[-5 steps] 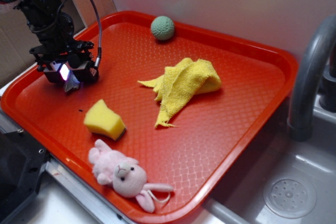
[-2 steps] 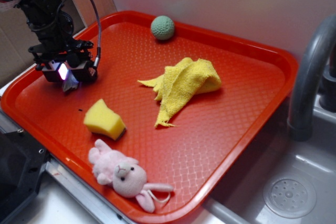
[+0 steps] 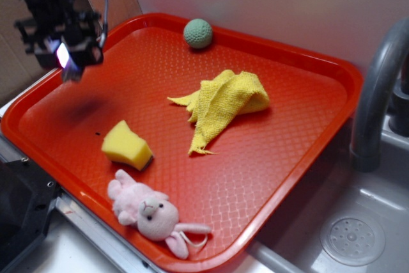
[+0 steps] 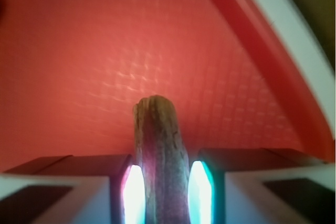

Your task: Grab the wood chip.

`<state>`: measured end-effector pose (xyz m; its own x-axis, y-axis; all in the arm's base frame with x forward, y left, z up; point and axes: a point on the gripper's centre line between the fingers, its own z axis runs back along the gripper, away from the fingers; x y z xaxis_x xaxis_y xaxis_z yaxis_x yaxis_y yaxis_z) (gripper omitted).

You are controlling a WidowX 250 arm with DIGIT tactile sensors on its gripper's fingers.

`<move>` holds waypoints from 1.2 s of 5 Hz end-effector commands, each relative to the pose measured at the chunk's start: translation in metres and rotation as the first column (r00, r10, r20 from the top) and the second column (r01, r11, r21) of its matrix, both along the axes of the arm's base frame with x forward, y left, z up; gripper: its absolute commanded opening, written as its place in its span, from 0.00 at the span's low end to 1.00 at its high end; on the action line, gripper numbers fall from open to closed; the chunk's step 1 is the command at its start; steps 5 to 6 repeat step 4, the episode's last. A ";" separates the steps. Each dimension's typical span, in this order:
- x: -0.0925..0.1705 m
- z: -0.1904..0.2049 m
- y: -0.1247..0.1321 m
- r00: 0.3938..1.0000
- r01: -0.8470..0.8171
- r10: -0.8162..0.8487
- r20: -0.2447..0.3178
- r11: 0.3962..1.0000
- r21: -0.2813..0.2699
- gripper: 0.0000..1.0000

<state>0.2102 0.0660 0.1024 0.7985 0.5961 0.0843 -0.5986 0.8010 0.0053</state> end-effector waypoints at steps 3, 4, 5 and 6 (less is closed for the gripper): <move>0.015 0.121 -0.040 0.980 0.075 -0.081 0.181 0.996 0.036 0.00; 0.010 0.126 -0.043 0.980 0.107 -0.111 0.164 0.994 0.033 0.00; 0.010 0.126 -0.043 0.980 0.107 -0.111 0.164 0.994 0.033 0.00; 0.010 0.126 -0.043 0.980 0.107 -0.111 0.164 0.994 0.033 0.00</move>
